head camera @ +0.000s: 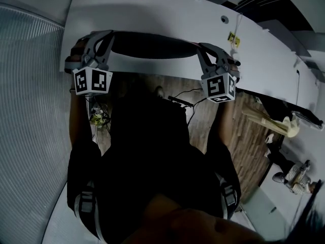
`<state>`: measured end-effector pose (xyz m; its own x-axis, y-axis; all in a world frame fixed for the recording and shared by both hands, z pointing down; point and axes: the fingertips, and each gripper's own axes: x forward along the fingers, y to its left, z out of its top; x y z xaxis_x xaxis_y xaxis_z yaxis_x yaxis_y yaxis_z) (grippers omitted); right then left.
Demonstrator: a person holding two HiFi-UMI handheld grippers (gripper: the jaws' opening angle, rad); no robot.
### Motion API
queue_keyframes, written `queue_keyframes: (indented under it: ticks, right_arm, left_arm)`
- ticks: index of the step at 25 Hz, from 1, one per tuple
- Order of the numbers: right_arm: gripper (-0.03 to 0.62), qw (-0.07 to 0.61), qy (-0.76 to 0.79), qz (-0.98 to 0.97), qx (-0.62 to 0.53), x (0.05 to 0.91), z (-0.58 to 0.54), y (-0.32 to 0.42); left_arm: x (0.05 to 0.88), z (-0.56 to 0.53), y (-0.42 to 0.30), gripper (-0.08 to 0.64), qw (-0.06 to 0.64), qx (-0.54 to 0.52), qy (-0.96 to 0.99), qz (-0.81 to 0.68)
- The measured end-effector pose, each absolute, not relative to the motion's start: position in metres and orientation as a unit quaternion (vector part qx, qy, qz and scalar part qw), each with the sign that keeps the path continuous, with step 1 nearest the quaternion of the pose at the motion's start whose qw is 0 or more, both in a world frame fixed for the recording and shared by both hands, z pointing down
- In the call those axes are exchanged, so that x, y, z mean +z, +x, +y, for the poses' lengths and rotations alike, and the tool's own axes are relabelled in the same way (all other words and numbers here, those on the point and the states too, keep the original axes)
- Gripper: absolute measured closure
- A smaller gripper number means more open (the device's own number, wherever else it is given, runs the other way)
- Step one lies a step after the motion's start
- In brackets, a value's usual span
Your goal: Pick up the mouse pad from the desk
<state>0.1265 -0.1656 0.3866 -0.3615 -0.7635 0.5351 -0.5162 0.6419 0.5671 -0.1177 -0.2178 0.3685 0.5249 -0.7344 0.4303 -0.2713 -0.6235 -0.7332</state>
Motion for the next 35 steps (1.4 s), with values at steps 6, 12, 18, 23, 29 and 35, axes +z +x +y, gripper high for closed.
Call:
queue_keyframes:
  ticks: [6, 12, 18, 23, 29, 35]
  right_arm:
    - [0.581, 0.391, 0.399, -0.813, -0.164, 0.367, -0.157, 0.124]
    - [0.581, 0.386, 0.405, -0.810, -0.175, 0.358, -0.154, 0.125]
    - [0.581, 0.382, 0.411, -0.808, -0.181, 0.351, -0.157, 0.125]
    - [0.581, 0.388, 0.409, -0.806, -0.178, 0.351, -0.155, 0.125]
    - [0.581, 0.383, 0.412, -0.806, -0.186, 0.348, -0.156, 0.126]
    - [0.581, 0.389, 0.408, -0.806, -0.181, 0.346, -0.153, 0.125]
  left_arm:
    - [0.343, -0.203, -0.120, 0.546, 0.321, -0.365, -0.816, 0.313]
    - [0.334, -0.199, -0.120, 0.546, 0.330, -0.357, -0.813, 0.320]
    - [0.329, -0.202, -0.120, 0.546, 0.332, -0.350, -0.814, 0.323]
    - [0.328, -0.203, -0.119, 0.546, 0.333, -0.349, -0.815, 0.323]
    - [0.327, -0.202, -0.120, 0.546, 0.331, -0.347, -0.817, 0.321]
    - [0.325, -0.199, -0.119, 0.546, 0.332, -0.346, -0.816, 0.322]
